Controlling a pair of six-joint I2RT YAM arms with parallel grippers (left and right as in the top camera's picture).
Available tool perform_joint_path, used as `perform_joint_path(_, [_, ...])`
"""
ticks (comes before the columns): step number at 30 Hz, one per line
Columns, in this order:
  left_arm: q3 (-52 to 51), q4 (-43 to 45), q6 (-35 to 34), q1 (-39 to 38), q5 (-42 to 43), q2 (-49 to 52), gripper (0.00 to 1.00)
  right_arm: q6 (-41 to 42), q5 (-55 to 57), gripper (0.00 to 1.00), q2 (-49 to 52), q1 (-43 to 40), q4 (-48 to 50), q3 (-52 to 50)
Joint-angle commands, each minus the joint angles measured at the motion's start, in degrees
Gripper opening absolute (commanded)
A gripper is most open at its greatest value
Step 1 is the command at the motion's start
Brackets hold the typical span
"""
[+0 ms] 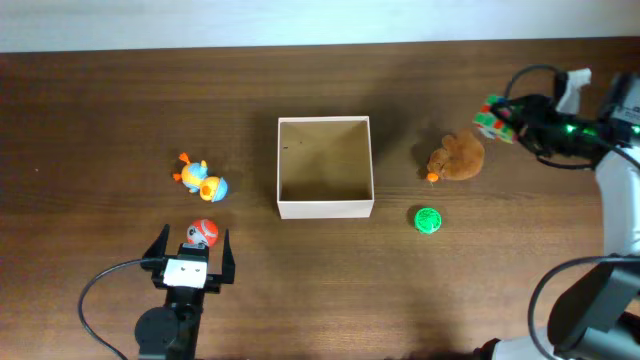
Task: Pack container
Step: 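Close the right gripper on the Rubik's cube and lift it, then carry the cube with the right gripper over the box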
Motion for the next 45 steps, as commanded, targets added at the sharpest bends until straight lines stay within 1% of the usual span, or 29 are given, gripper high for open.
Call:
perform_joint_path(1, [-0.3, -0.1, 0.7, 0.2, 0.4, -0.5, 0.99, -2.2, -8.2, 0.57, -3.1, 6.3, 0.8, 1.2])
perform_joint_path(7, [-0.3, -0.1, 0.7, 0.2, 0.4, -0.5, 0.99, -2.7, -7.3, 0.56, -3.8, 19.4, 6.1, 1.2])
perform_joint_path(10, [-0.3, -0.1, 0.7, 0.2, 0.4, -0.5, 0.99, -1.1, -2.4, 0.56, -3.8, 26.3, 8.8, 1.2])
perform_joint_path(12, [-0.3, -0.1, 0.7, 0.2, 0.4, -0.5, 0.99, -1.0, 2.9, 0.56, -3.8, 31.1, 10.2, 1.2])
perform_joint_path(16, [-0.3, -0.1, 0.7, 0.2, 0.4, -0.5, 0.99, -0.5, 20.4, 0.57, -3.8, 40.2, 10.9, 1.2])
perform_joint_path(21, [-0.3, -0.1, 0.7, 0.2, 0.4, -0.5, 0.99, 3.8, 45.3, 0.58, -3.1, 48.7, 11.0, 1.2])
perform_joint_path(25, [-0.3, -0.1, 0.7, 0.2, 0.4, -0.5, 0.99, 7.2, 58.6, 0.62, -1.5, 52.1, 12.0, 1.2])
perform_joint_path(27, [-0.3, -0.1, 0.7, 0.2, 0.4, -0.5, 0.99, 8.3, 62.2, 0.62, -0.5, 52.8, 12.7, 1.2])
perform_joint_path(31, [-0.3, -0.1, 0.7, 0.2, 0.4, -0.5, 0.99, 8.5, 64.6, 0.62, 2.6, 52.7, 14.4, 1.2])
perform_joint_path(37, [-0.3, -0.1, 0.7, 0.2, 0.4, -0.5, 0.99, 9.5, 63.2, 0.62, 6.1, 52.4, 14.5, 1.2])
perform_joint_path(41, [-0.3, -0.1, 0.7, 0.2, 0.4, -0.5, 0.99, 9.2, 59.0, 0.68, 6.1, 53.0, 14.5, 1.2])
perform_joint_path(45, [-0.3, -0.1, 0.7, 0.2, 0.4, -0.5, 0.99, 9.1, 56.1, 0.7, 6.1, 54.1, 14.3, 1.2])
